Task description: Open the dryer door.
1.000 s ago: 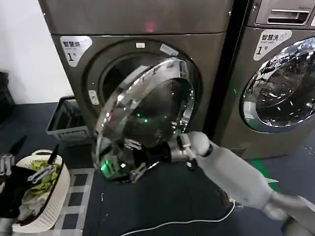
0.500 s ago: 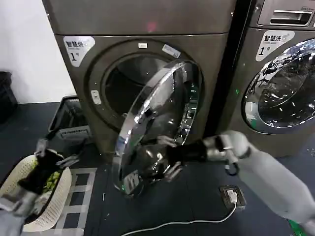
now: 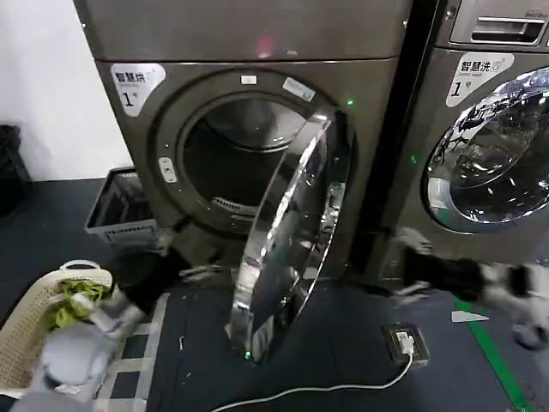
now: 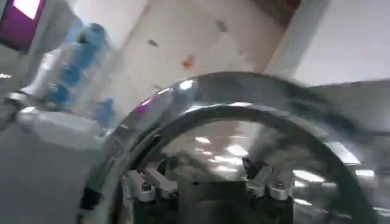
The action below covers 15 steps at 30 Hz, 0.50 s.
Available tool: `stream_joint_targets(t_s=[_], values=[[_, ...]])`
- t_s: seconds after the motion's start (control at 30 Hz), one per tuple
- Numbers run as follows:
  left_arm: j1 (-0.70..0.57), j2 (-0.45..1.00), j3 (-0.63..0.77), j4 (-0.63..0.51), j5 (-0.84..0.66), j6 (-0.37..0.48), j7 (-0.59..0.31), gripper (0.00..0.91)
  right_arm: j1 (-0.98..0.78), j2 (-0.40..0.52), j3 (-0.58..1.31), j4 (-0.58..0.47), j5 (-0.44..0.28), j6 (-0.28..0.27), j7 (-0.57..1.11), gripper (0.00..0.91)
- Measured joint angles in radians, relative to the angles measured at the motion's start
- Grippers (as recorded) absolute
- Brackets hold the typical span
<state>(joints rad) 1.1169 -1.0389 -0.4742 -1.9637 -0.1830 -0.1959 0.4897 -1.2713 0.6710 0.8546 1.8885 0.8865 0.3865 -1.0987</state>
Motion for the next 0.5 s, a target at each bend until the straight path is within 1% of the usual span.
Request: stream_joint_targets(t_s=[0.1, 0.17, 0.23, 0.27, 0.37, 0.5], values=[[-0.052, -0.007, 0.092, 0.031, -0.003, -0.011, 0.0, 0.907, -0.189, 0.043, 0.217, 0.021, -0.025, 0.042, 0.058, 0.907], [-0.086, -0.013, 0.144, 0.052, -0.009, -0.018, 0.0, 0.907, -0.297, 0.09, 0.355, 0.022, -0.052, 0.074, 0.101, 0.907], [-0.123, -0.023, 0.199, 0.075, -0.012, -0.025, -0.001, 0.907, -0.374, 0.141, 0.466, 0.013, -0.064, 0.1, 0.135, 0.907], [-0.141, -0.026, 0.224, 0.087, -0.013, -0.03, -0.001, 0.907, -0.407, 0.168, 0.519, 0.004, -0.079, 0.122, 0.163, 0.907], [-0.197, -0.037, 0.298, 0.124, -0.017, -0.041, -0.003, 0.907, -0.487, 0.254, 0.664, -0.033, -0.154, 0.175, 0.282, 0.907], [-0.282, -0.057, 0.4, 0.173, -0.029, -0.053, -0.005, 0.907, -0.545, 0.354, 0.837, -0.11, -0.271, 0.194, 0.437, 0.907]])
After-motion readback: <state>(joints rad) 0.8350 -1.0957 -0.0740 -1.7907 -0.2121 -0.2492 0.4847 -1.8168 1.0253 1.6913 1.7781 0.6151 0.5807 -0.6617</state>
